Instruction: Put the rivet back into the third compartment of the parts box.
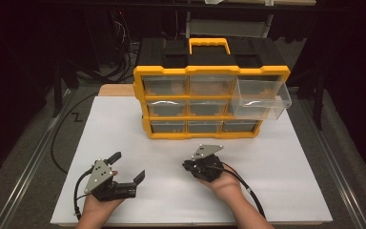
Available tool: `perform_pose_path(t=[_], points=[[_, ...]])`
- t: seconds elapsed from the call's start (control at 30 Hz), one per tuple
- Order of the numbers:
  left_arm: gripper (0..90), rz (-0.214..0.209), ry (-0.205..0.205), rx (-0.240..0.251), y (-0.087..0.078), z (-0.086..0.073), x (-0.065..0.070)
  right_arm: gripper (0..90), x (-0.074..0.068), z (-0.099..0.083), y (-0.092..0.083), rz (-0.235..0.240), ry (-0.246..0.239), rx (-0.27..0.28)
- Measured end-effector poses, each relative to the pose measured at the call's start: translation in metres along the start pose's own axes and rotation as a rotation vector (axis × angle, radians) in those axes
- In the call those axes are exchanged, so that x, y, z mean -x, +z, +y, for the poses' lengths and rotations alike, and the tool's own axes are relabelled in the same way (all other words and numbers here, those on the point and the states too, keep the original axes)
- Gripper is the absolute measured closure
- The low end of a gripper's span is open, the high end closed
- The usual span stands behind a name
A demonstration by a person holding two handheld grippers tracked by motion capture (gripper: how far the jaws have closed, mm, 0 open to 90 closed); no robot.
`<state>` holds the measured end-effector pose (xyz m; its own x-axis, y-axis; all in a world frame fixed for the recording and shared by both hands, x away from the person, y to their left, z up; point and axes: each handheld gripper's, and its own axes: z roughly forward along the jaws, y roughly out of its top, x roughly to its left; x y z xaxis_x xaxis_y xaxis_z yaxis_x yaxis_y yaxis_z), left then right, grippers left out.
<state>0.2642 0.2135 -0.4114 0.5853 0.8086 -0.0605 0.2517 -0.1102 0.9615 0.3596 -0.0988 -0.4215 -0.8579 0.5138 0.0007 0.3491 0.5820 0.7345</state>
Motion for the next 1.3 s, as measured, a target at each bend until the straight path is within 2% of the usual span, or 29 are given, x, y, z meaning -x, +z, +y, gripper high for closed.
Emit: perform_pose_path(t=[0.2, 0.4, 0.57, 0.67, 0.73, 0.8, 0.87, 0.9, 1.03, 1.07, 1.1, 1.13, 1.17, 1.27, 1.3], points=[[0.1, 0.007, -0.005, -0.002, 0.001, -0.001, 0.000, 84.3, 0.001, -0.003, -0.010, 0.005, 0.008, 0.015], [0.1, 0.018, -0.002, -0.003, 0.001, -0.001, 0.000, 84.2, 0.003, -0.008, -0.032, 0.011, 0.010, 0.058], [0.1, 0.041, 0.006, -0.008, 0.001, -0.001, -0.001, 84.2, 0.007, -0.012, -0.042, 0.012, 0.019, 0.067], [0.1, 0.046, 0.016, -0.025, 0.003, -0.002, -0.002, 84.2, 0.011, -0.017, -0.048, 0.007, 0.027, 0.034], [0.1, 0.040, 0.007, -0.036, 0.005, -0.002, -0.004, 84.2, 0.013, -0.019, -0.050, -0.016, 0.006, 0.007], [0.1, 0.038, 0.003, -0.039, 0.005, -0.002, -0.005, 84.2, 0.018, -0.023, -0.055, -0.020, 0.025, -0.022], [0.1, 0.036, 0.002, -0.035, 0.005, -0.002, -0.005, 84.2, 0.020, -0.025, -0.056, -0.016, 0.030, -0.032], [0.1, 0.031, -0.006, -0.022, 0.003, -0.002, -0.007, 84.2, 0.023, -0.030, -0.060, -0.015, 0.052, -0.060], [0.1, 0.035, -0.025, -0.004, 0.002, -0.002, -0.011, 84.2, 0.029, -0.035, -0.068, -0.004, 0.079, -0.088], [0.1, 0.037, -0.022, -0.006, 0.001, -0.001, -0.012, 84.2, 0.029, -0.035, -0.068, -0.004, 0.079, -0.088], [0.1, 0.039, -0.022, -0.004, 0.001, -0.001, -0.013, 84.2, 0.031, -0.037, -0.071, 0.004, 0.071, -0.120], [0.1, 0.037, -0.025, -0.004, 0.001, -0.001, -0.013, 84.2, 0.031, -0.037, -0.071, 0.004, 0.071, -0.120], [0.1, 0.021, -0.038, -0.008, 0.001, -0.001, -0.013, 84.3, 0.034, -0.037, -0.073, 0.017, 0.067, -0.150], [0.1, 0.015, -0.029, -0.009, 0.001, -0.001, -0.011, 84.2, 0.036, -0.037, -0.077, 0.036, 0.064, -0.187], [0.1, 0.013, -0.014, -0.011, 0.001, 0.000, -0.009, 84.3, 0.037, -0.037, -0.079, 0.043, 0.052, -0.201]])
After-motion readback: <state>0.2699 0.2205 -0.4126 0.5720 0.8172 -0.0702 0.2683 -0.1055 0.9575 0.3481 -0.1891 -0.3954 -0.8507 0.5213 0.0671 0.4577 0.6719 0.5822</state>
